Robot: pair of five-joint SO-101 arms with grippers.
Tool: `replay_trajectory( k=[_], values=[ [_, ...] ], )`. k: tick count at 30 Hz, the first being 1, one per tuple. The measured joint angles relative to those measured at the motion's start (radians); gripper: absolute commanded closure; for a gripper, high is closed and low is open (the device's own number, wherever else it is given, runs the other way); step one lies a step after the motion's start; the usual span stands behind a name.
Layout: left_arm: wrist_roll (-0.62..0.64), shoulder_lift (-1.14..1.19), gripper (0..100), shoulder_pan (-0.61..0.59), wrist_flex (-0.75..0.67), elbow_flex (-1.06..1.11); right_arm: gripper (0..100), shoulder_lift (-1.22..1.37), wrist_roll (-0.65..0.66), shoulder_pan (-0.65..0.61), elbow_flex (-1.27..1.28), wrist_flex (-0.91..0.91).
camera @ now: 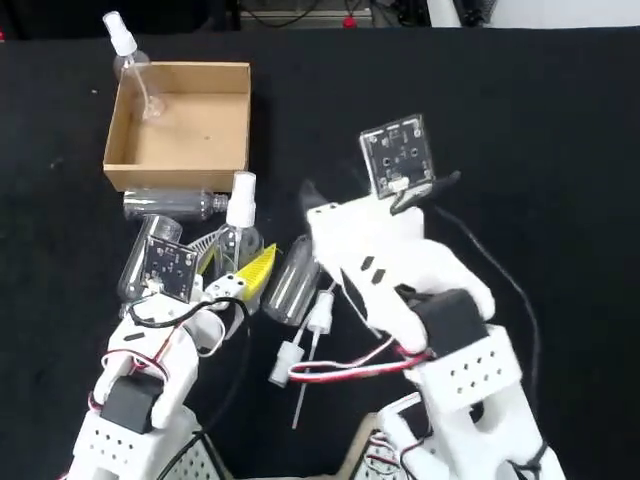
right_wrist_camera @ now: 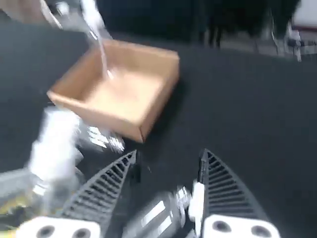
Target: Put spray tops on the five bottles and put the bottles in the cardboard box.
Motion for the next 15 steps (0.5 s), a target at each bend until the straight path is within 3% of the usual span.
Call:
replay_trajectory(
  k=[8, 15],
  values=[
    [0.0, 0.0, 80, -0.107, -0.098, 0.0, 82.2, 0.0, 0.0, 0.012, 0.344, -0.236],
    [0.0, 0.0, 80, -0.204, -0.232, 0.0, 82.2, 0.0, 0.0, 0.011, 0.405, -0.284]
  ],
)
